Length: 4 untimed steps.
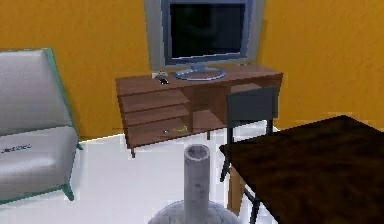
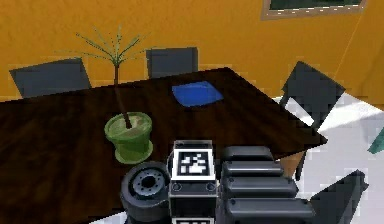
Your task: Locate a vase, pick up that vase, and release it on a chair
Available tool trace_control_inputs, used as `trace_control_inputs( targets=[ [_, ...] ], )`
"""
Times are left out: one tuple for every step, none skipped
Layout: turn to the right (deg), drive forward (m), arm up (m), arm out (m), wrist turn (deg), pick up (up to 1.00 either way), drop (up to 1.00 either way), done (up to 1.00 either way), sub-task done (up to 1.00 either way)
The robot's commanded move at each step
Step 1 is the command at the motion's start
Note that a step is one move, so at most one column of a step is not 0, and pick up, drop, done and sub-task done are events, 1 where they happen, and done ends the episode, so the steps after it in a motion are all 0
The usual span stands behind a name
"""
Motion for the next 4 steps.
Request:
trace_control_inputs(
  targets=[
    [-45.0,0.00,0.00,0.00,0.0,0.00,0.00,0.00,0.00],
    [-45.0,0.00,0.00,0.00,0.0,0.00,0.00,0.00,0.00],
    [-18.0,0.00,0.00,0.00,0.0,0.00,0.00,0.00,0.00],
    [0.0,0.35,0.00,0.00,0.0,0.00,0.00,0.00,0.00]
  ],
)
